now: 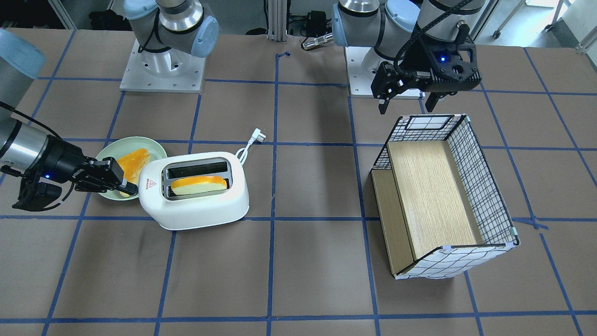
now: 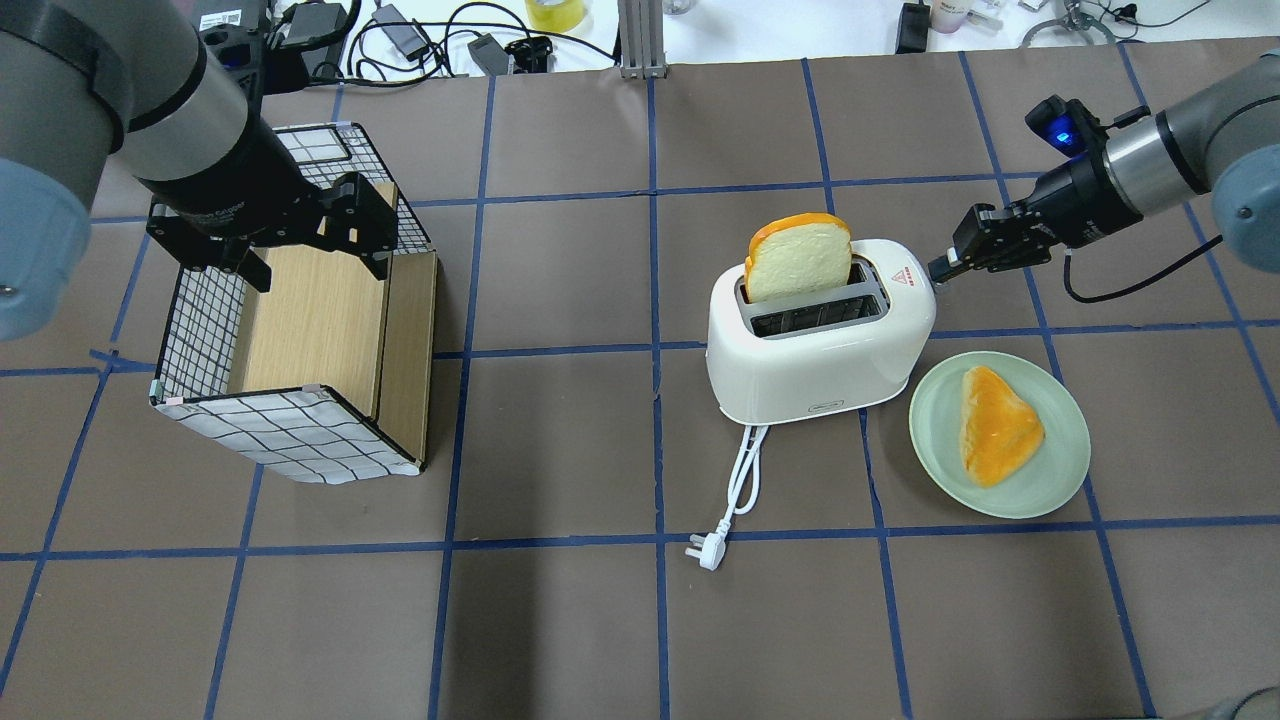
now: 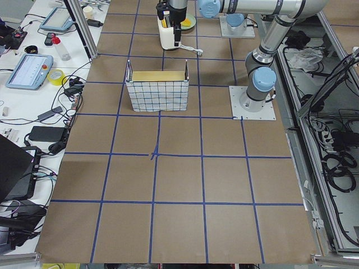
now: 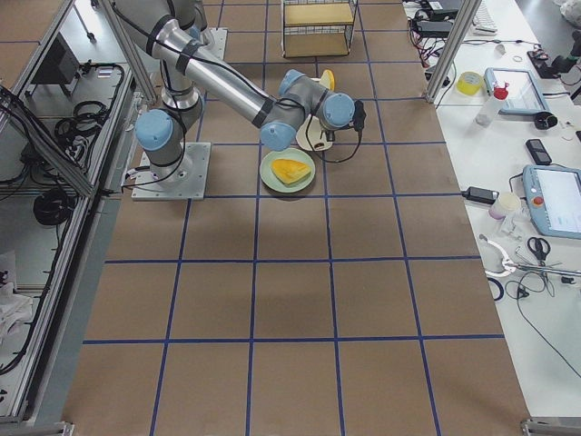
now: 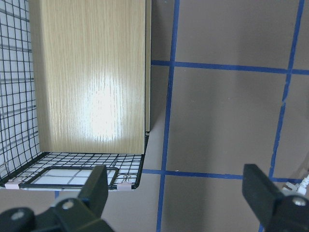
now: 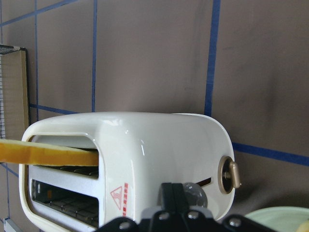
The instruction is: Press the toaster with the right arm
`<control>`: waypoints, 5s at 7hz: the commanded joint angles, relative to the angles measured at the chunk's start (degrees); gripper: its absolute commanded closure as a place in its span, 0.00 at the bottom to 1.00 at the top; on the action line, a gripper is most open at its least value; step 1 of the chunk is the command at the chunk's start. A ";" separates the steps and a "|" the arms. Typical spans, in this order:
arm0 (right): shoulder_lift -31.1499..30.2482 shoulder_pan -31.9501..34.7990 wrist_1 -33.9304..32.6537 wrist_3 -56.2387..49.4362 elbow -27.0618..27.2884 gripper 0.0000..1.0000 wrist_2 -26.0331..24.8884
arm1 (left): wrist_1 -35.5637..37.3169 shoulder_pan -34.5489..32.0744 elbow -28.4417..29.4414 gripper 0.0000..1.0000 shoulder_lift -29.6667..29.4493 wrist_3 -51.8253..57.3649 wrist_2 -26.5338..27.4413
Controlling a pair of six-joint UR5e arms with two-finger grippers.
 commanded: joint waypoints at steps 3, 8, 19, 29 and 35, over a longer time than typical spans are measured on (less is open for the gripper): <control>0.76 0.00 -0.10 0.23 0.80 1.00 -0.96 | 0.00 0.00 0.00 0.00 0.00 0.00 0.02; 3.05 0.00 -0.45 2.07 0.72 1.00 -5.79 | 0.00 0.00 0.00 0.00 0.00 0.00 0.02; 0.60 0.44 -2.12 11.84 0.89 1.00 -7.64 | 0.00 0.00 0.00 0.00 0.00 0.00 0.02; -15.76 5.15 7.63 29.97 -11.93 0.00 -28.01 | 0.00 0.00 0.00 0.00 0.00 0.00 0.02; -14.44 19.86 2.36 48.05 -13.17 0.00 -32.34 | 0.00 0.00 0.00 0.00 0.00 0.00 0.02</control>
